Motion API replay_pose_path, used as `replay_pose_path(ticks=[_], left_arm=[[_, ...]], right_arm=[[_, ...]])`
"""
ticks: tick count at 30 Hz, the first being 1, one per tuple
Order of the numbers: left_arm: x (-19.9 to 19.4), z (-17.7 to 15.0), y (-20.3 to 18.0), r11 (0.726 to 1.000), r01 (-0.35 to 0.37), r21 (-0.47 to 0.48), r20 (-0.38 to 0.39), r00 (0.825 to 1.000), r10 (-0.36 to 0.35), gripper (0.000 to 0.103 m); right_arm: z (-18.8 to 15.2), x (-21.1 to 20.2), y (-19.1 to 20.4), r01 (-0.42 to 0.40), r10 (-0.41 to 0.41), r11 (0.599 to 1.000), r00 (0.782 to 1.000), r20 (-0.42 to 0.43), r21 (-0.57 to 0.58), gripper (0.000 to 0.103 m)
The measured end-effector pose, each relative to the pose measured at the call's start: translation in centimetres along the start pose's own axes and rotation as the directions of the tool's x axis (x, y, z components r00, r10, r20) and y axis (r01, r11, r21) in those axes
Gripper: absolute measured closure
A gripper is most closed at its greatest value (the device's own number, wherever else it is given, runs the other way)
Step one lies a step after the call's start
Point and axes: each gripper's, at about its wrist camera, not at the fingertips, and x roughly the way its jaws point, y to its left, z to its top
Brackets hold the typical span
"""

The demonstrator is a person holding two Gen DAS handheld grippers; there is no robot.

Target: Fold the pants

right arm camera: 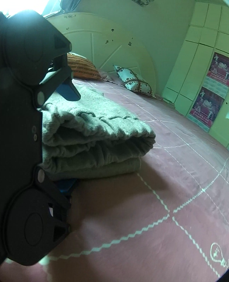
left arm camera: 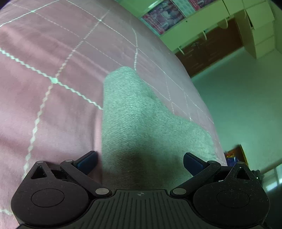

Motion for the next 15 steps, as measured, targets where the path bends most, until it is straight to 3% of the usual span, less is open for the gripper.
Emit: replay_pose_path(ticks=[2, 4, 5, 9, 12, 14, 15], left_arm=[[0.1, 0.0, 0.1, 1.0, 0.004, 0.004, 0.003, 1.0, -0.004, 0.001], [-0.1, 0.2, 0.4, 1.0, 0.015, -0.003, 0.002, 1.0, -0.015, 0.003], [-0.1, 0.2, 0.5, 1.0, 0.013, -0.003, 0.001, 1.0, -0.013, 0.006], [-1.3, 0.0, 2.1, 1.0, -0.002, -0.029, 0.006, 1.0, 0.002, 0.037], [-0.9, 0.0, 2.5, 0.997, 0.022, -0.077, 0.014, 1.0, -0.021, 0.039], [0.2, -0.1, 1.2, 0.998, 0.017, -0.058, -0.005, 1.0, -0.017, 0.041], [0.6, -0.2, 0.5, 0.999, 0.006, -0.039, -0.008, 1.0, -0.006, 0.049]], right_arm=[[0.0, -0.1, -0.1, -0.001, 0.001, 1.0, 1.0, 0.0, -0.006, 0.02], [0.2, -0.2, -0.2, 0.016, -0.016, 1.0, 1.0, 0.01, -0.004, 0.032], [0.3, -0.2, -0.4, 0.01, -0.01, 1.0, 1.0, 0.009, 0.001, 0.033], [0.7, 0.3, -0.4, 0.003, -0.003, 1.0, 1.0, -0.025, -0.003, 0.036], [0.9, 1.4, 0.3, 0.005, -0.007, 0.999, 0.997, -0.075, -0.034, 0.037], [1.0, 2.3, 0.9, 0.027, -0.031, 0.999, 0.996, -0.083, -0.047, 0.043], [1.0, 2.6, 1.3, 0.035, -0.039, 0.998, 0.996, -0.078, -0.051, 0.047]])
